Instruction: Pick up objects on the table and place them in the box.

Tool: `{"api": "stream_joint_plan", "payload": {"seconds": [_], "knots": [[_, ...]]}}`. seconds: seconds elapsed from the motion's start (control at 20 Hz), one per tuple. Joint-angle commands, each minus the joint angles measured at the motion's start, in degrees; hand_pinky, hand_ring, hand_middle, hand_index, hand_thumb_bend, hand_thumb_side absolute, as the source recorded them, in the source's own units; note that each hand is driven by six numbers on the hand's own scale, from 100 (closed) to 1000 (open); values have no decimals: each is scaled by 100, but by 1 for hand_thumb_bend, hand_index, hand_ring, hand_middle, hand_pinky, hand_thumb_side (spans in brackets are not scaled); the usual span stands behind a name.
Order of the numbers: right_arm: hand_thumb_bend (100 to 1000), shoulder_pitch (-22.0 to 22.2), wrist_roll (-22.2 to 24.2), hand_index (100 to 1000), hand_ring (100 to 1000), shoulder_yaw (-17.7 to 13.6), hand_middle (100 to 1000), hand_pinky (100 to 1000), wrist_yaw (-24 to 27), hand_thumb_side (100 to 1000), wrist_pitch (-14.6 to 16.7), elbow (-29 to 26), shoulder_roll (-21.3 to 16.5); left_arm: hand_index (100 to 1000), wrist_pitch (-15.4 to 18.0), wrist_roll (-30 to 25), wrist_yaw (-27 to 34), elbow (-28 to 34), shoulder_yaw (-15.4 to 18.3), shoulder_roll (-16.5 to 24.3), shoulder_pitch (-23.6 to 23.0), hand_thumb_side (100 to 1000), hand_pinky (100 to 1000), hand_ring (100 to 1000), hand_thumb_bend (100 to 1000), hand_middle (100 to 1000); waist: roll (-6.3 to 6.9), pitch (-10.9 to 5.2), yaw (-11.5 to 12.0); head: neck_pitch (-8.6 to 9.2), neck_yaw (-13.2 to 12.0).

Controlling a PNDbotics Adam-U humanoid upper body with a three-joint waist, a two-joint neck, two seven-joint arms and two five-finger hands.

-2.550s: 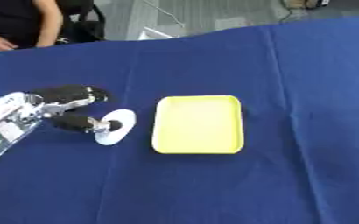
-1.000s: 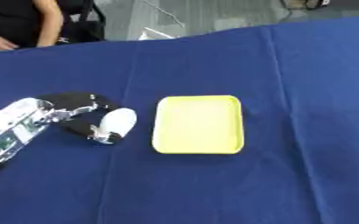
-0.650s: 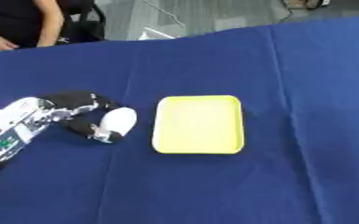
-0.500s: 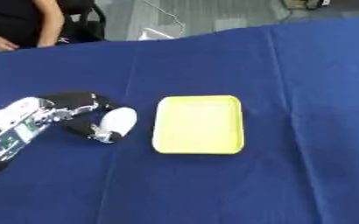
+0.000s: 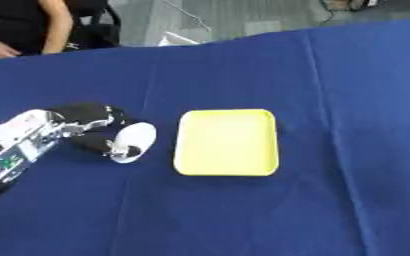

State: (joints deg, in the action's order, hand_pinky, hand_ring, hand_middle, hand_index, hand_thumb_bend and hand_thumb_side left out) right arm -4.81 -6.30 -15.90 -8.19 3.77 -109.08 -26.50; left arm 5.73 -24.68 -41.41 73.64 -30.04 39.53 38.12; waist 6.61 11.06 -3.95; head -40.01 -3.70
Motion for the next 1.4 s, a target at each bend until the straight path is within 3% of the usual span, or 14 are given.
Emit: {"api": "stream_joint_plan", "payload": {"seconds": [0.05,0.7,0.9,1.0,1.05,1.4], "knots": [[391,-19,-6,952,711,-18,859,677,20,767,2,-79,-95,774,-43,4,-26,94,-35,20,76,845,894,799,486,657,-53,-68,-6,70,-65],[391,-24,-7,952,711,-20,859,677,15,766,0,-84,-96,777,-58,-45,-83,106,-86,-48,134,777,895,795,478,655,-50,-64,-13,62,-62],[391,-24,-7,952,711,-19,859,677,16,766,0,-83,-98,778,-36,-46,-158,132,-85,-54,149,763,894,794,517,654,-51,-64,-10,64,-63],[391,-23,-7,952,711,-20,859,677,16,766,0,-82,-98,777,-12,-27,-246,180,-85,-55,156,732,887,785,569,642,-50,-64,-10,59,-64],[391,-23,-8,952,710,-20,859,676,15,766,0,-82,-98,760,0,8,-342,229,-82,-53,162,662,873,769,611,621,-50,-63,-10,57,-63],[391,-23,-11,952,710,-23,859,676,14,766,0,-83,-98,729,58,163,-873,391,-82,-62,160,554,861,738,641,591,-50,-65,-9,55,-59]]}}
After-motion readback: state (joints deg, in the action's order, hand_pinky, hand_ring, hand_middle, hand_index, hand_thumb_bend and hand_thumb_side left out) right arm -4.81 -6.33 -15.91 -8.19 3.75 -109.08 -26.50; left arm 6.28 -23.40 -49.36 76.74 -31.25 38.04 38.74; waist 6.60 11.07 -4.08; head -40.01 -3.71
